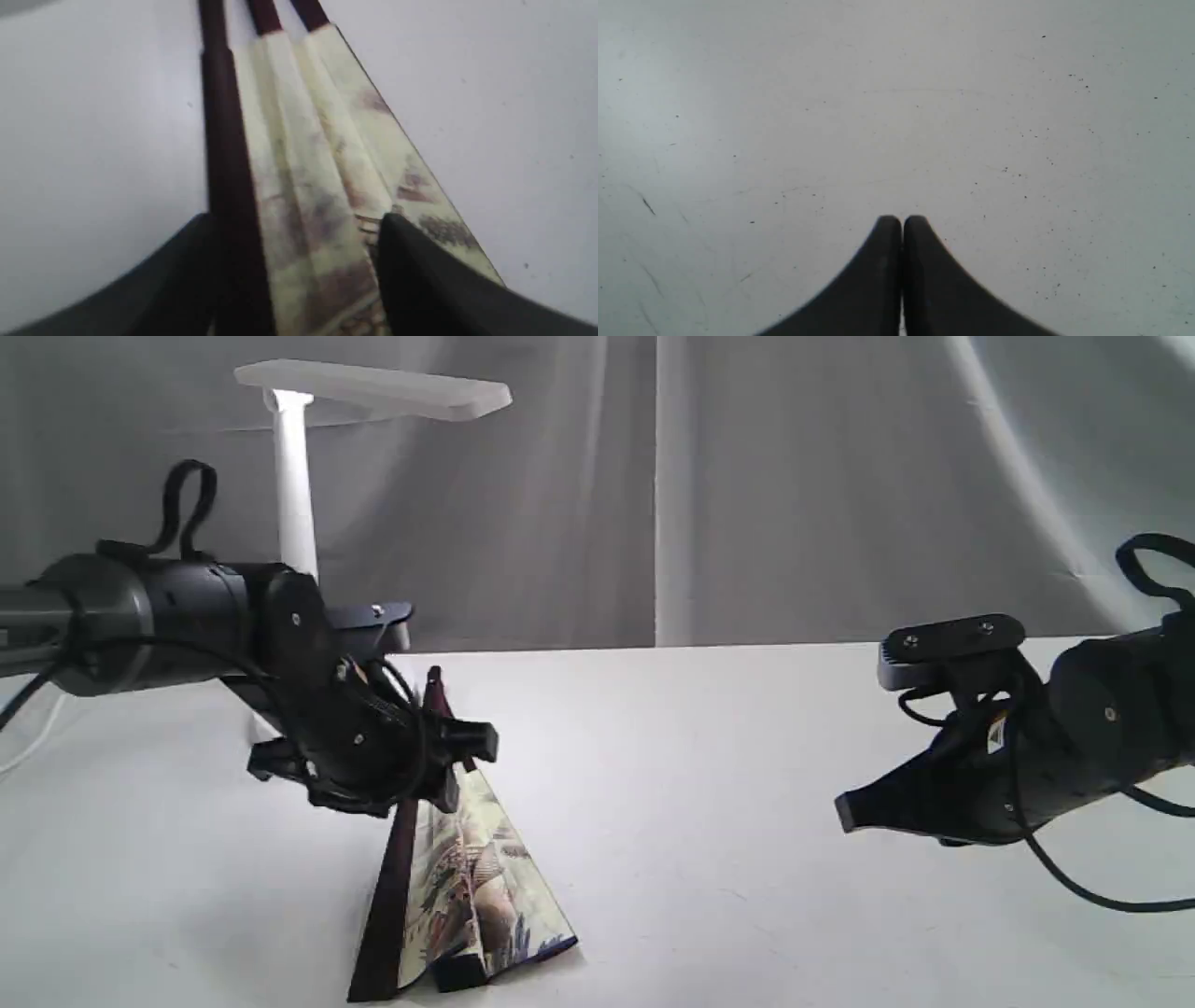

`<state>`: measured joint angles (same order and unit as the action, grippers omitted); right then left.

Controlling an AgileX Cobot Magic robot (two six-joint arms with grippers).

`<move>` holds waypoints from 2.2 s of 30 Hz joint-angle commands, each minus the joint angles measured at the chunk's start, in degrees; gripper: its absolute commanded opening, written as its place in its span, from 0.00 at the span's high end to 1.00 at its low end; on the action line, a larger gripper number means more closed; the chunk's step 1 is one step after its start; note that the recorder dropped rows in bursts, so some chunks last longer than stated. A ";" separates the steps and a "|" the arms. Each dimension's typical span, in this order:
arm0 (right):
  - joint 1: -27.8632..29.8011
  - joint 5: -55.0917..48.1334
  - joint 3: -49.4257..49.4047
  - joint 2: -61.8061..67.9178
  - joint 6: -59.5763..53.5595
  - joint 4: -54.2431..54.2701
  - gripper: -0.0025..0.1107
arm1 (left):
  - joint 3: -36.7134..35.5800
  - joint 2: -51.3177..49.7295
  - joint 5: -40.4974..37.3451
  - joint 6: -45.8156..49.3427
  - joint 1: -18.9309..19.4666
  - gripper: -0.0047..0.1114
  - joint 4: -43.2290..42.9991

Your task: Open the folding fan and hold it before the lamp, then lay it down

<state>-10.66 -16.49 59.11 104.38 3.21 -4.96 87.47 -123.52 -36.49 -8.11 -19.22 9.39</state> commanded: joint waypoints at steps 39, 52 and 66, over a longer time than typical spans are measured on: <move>-0.27 0.78 0.36 -0.56 -0.39 0.43 0.98 | 0.08 -7.22 -0.08 -0.78 -4.24 0.92 -1.07; -0.27 0.93 0.36 -0.56 -1.48 0.44 0.98 | 0.20 -7.12 -0.89 40.14 -10.28 0.96 -1.72; -0.27 1.18 0.36 -0.56 -1.91 0.44 0.98 | 0.20 -7.12 -13.70 79.32 -23.87 0.96 -30.12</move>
<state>-10.66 -16.14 59.11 104.38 1.67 -4.74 88.83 -129.18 -42.43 68.15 -40.91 -17.40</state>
